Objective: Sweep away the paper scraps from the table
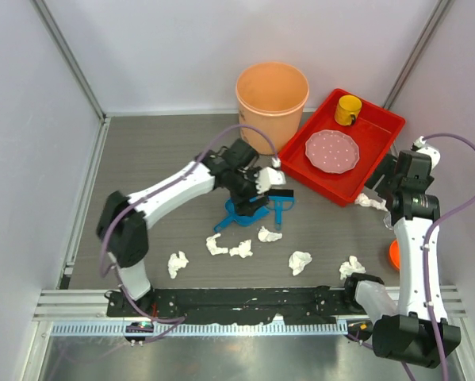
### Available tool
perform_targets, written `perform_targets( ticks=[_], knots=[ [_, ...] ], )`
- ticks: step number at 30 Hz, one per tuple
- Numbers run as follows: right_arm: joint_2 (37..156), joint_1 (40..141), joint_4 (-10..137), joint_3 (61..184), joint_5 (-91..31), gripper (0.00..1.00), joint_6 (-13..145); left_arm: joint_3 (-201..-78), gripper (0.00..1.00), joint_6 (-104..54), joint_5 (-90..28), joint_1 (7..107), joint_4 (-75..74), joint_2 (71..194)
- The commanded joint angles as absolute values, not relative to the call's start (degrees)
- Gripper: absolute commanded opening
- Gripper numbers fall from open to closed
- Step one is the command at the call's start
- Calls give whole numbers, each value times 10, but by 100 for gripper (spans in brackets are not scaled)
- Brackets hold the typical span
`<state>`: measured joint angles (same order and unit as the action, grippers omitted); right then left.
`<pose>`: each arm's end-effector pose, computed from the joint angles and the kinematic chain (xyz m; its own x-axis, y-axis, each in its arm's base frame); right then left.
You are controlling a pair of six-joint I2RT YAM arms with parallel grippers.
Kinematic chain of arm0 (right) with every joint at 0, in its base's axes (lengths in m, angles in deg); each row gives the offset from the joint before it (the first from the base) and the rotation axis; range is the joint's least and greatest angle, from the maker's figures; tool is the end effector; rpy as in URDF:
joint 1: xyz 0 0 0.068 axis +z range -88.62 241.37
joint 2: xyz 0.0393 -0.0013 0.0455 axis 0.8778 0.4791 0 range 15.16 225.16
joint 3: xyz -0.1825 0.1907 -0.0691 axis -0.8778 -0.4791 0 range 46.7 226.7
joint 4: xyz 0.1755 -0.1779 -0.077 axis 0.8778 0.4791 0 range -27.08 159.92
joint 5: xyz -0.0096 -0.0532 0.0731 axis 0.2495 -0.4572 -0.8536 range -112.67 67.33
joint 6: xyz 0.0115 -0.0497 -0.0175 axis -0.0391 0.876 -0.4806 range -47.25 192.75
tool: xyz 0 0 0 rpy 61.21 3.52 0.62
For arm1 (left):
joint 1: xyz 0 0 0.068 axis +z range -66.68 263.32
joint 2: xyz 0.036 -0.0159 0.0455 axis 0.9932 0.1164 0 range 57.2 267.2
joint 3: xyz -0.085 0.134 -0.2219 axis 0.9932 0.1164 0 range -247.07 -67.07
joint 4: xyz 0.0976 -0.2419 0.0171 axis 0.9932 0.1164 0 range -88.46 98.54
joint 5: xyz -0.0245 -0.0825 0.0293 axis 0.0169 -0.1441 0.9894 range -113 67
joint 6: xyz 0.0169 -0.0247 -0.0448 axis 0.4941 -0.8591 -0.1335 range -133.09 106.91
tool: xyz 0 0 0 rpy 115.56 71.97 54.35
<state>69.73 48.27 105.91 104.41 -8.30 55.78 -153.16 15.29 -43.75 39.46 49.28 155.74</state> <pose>0.1845 -0.0521 0.3324 -0.4785 0.4017 -0.7808 0.5696 0.8187 0.0721 0.2541 -0.2617 0.2872 -0.1823 0.7915 -0.5834 0.9792 0.2001 -0.0344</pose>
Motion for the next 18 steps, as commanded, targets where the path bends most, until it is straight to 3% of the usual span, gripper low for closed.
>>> perform_targets(
  ticks=[1, 4, 11, 18],
  knots=[
    [662, 492, 1002, 1037, -176, 82, 575, -1600, 64, 240, -486, 346, 447, 1654],
    [649, 502, 989, 1015, -195, 82, 572, -1644, 56, 325, -540, 343, 459, 1708],
    [639, 557, 992, 1031, -163, 82, 596, -1840, 55, 376, -562, 347, 568, 1887],
    [626, 598, 1000, 1037, -127, 82, 616, -1886, 51, 388, -567, 353, 608, 1912]
  ],
)
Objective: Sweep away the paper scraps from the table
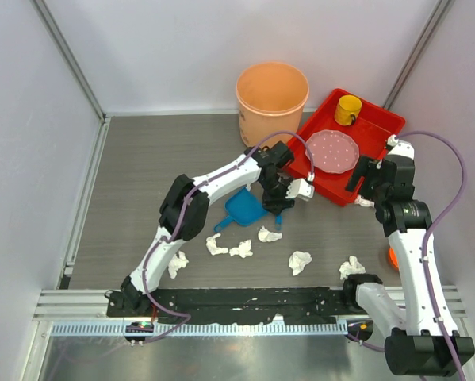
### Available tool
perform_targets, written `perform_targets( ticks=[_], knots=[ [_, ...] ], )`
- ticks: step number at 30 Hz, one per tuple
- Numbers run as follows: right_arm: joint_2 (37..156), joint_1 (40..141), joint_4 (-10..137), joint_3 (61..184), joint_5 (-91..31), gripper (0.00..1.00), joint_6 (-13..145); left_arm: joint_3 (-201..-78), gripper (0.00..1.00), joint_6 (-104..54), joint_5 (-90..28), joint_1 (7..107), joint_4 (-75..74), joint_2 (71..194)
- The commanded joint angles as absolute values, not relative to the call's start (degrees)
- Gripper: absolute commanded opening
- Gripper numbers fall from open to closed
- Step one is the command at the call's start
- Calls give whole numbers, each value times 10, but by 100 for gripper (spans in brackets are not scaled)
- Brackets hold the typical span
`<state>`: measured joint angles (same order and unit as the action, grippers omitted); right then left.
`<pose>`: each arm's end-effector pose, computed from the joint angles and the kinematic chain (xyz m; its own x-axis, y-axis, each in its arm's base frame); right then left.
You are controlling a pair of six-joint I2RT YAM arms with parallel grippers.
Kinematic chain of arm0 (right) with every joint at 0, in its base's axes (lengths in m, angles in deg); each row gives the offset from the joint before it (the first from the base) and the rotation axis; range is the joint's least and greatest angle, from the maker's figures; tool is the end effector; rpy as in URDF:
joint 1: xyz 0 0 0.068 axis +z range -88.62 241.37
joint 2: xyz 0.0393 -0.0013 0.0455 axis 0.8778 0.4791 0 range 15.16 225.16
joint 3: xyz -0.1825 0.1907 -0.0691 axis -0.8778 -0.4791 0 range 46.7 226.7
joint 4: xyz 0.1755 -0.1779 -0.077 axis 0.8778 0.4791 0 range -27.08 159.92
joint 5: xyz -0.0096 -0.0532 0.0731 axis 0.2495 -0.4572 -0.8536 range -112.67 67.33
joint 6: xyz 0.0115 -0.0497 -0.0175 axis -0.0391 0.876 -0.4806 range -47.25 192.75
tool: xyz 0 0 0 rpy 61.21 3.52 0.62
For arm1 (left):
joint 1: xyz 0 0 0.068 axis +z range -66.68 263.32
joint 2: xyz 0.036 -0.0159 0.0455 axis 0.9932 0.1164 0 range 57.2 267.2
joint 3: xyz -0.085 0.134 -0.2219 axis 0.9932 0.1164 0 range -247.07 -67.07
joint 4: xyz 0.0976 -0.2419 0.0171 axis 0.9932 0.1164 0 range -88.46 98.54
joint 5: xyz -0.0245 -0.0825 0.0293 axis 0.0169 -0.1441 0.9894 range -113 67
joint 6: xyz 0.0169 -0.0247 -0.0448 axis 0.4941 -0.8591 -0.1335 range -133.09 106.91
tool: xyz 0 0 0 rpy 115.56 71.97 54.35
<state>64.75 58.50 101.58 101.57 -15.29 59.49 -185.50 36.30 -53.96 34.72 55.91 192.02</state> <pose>0.1780 -0.0136 0.3367 -0.4987 0.2528 -0.8291 0.2786 0.9525 0.1229 0.3119 -0.3814 0.1905 0.1668 0.7951 -0.5831 0.9657 -0.2512 -0.0663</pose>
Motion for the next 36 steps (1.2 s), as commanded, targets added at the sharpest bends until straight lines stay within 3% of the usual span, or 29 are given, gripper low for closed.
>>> perform_targets(
  ticks=[1, 9, 23, 36],
  knots=[
    [623, 600, 1000, 1036, -122, 82, 618, -1887, 51, 387, -567, 354, 620, 1911],
    [622, 611, 1002, 1039, -119, 82, 620, -1803, 53, 359, -520, 356, 566, 1878],
    [627, 614, 1004, 1040, -121, 83, 625, -1814, 51, 309, -457, 360, 518, 1913],
    [631, 614, 1001, 1040, -128, 83, 628, -1891, 51, 397, -514, 375, 588, 1909]
  ],
)
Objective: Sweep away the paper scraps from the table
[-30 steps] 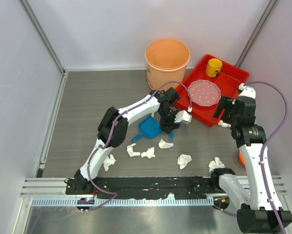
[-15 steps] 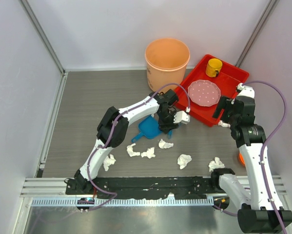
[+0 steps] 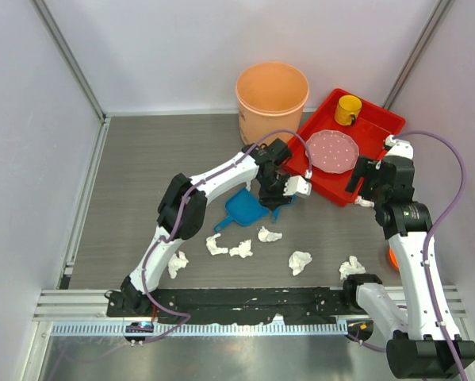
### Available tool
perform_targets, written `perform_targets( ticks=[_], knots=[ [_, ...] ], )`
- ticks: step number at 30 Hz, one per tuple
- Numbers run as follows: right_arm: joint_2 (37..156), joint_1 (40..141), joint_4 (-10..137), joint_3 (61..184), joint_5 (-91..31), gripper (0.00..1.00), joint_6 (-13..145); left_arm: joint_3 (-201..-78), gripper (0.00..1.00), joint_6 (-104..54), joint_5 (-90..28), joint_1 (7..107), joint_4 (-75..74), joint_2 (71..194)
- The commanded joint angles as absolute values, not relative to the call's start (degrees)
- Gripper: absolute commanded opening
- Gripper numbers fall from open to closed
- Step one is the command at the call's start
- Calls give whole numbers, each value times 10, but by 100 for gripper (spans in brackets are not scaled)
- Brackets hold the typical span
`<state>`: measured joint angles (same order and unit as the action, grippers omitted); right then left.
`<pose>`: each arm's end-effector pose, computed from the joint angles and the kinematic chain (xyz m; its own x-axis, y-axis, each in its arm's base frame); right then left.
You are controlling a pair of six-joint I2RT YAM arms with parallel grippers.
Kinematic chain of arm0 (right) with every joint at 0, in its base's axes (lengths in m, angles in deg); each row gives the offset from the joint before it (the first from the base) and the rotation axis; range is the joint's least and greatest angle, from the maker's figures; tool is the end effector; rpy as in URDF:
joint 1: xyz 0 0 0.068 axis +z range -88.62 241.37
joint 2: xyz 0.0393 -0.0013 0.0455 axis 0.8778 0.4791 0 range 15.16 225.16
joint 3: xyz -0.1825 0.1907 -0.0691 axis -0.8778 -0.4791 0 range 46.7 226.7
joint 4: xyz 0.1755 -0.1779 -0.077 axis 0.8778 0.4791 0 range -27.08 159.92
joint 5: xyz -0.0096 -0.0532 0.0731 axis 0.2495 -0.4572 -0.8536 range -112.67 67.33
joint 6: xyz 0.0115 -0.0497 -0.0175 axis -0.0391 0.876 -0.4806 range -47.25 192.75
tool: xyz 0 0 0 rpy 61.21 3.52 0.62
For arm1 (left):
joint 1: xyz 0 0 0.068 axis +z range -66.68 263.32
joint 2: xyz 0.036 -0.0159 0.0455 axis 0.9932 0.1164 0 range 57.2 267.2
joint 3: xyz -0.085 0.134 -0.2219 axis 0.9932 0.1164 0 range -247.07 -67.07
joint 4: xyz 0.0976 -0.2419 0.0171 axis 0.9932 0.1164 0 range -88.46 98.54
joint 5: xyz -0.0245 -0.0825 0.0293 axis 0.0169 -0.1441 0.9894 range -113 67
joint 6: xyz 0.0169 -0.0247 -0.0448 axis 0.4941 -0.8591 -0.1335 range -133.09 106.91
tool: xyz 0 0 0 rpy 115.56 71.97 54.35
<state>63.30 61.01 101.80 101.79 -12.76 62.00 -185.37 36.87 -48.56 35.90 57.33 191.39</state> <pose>0.1722 -0.0073 0.3416 -0.4910 0.1869 -0.8509 0.2482 0.9662 0.0690 0.3198 -0.3707 0.1927 0.1654 0.8406 -0.5157 0.9781 -0.2066 -0.0232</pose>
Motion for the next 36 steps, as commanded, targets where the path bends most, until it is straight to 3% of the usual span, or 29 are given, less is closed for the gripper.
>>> perform_targets(
  ticks=[1, 7, 17, 26, 29, 33, 36],
  knots=[
    [631, 614, 1000, 1039, -130, 82, 629, -1898, 51, 390, -513, 376, 591, 1915],
    [625, 631, 1000, 1035, -126, 83, 632, -1935, 51, 375, -511, 376, 604, 1955],
    [623, 632, 999, 1034, -126, 83, 633, -1900, 46, 382, -489, 382, 591, 1962],
    [620, 632, 1000, 1034, -123, 83, 633, -1867, 35, 384, -465, 381, 594, 1969],
    [621, 632, 999, 1036, -123, 83, 633, -1831, 29, 383, -447, 378, 554, 1957],
    [622, 632, 1003, 1039, -122, 83, 634, -1839, 0, 370, -442, 377, 552, 1963],
    [620, 632, 1006, 1044, -120, 83, 638, -1848, 0, 344, -451, 377, 553, 1955]
  ],
)
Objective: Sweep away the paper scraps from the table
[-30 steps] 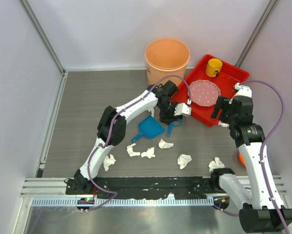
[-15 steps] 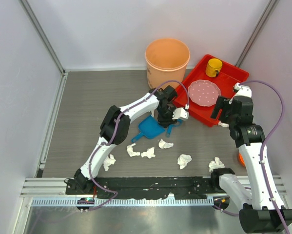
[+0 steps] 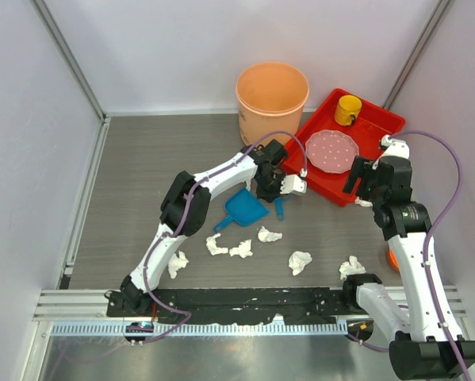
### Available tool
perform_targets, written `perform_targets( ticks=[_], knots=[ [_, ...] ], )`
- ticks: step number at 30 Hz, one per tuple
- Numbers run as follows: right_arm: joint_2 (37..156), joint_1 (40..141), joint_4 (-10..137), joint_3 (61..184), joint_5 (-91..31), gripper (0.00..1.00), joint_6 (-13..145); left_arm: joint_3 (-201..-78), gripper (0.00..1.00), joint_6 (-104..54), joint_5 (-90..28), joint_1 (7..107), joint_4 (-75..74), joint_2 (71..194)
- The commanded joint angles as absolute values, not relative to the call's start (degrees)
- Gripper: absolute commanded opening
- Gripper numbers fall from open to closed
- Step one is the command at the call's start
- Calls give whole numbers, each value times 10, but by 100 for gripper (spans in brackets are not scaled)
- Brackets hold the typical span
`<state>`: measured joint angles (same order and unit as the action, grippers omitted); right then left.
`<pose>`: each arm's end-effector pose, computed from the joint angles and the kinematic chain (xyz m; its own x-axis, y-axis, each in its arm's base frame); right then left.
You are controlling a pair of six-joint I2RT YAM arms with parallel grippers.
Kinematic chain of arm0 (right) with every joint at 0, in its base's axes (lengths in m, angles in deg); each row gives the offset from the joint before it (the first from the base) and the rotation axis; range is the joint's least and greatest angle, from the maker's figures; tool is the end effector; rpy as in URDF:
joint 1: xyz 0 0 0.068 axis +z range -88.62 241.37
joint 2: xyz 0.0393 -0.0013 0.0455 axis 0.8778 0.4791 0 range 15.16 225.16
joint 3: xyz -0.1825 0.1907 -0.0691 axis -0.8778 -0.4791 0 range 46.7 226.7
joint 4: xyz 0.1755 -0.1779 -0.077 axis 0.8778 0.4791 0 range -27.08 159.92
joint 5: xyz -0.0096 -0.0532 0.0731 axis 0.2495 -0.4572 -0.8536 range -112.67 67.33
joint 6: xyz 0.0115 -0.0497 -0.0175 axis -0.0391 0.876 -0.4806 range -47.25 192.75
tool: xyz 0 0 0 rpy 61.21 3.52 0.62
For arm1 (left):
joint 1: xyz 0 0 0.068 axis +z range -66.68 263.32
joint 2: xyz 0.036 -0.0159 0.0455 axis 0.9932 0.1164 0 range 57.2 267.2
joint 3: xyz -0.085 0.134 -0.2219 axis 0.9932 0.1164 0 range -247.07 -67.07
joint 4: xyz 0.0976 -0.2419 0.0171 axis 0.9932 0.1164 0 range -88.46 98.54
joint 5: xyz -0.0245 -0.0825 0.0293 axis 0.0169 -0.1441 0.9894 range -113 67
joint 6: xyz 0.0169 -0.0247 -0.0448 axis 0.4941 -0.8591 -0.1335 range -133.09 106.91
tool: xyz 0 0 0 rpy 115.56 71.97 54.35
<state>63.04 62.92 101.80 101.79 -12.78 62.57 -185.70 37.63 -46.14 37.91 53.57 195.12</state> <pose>0.1713 -0.0015 0.3423 -0.4953 0.1608 -0.8537 0.2103 0.9757 0.0618 0.3418 -0.3666 0.1650 0.1540 0.8575 -0.4909 0.9853 -0.1702 0.0119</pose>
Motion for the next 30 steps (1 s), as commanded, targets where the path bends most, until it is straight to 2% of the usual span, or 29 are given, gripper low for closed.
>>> perform_targets(
  ticks=[1, 8, 16, 18, 19, 21, 22, 25, 30],
  knots=[
    [619, 632, 1007, 1046, -122, 83, 639, -1855, 0, 334, -460, 377, 553, 1946],
    [598, 632, 1002, 1070, -202, 83, 665, -1891, 0, 180, -483, 387, 532, 1885],
    [534, 636, 950, 1079, -442, 81, 725, -1903, 0, 59, -568, 416, 542, 1817],
    [502, 643, 926, 1062, -505, 78, 792, -1901, 0, 52, -605, 420, 559, 1797],
    [490, 648, 920, 1054, -577, 77, 829, -1900, 0, 50, -617, 424, 566, 1790],
    [458, 662, 930, 1028, -642, 80, 905, -1892, 0, 50, -638, 426, 588, 1766],
    [451, 665, 943, 1022, -696, 80, 1002, -1885, 0, 54, -642, 425, 594, 1756],
    [459, 681, 988, 1023, -691, 83, 1101, -1847, 0, 62, -662, 425, 608, 1716],
    [548, 761, 1100, 1089, -657, 75, 1242, -1801, 0, 92, -673, 426, 654, 1678]
  ],
)
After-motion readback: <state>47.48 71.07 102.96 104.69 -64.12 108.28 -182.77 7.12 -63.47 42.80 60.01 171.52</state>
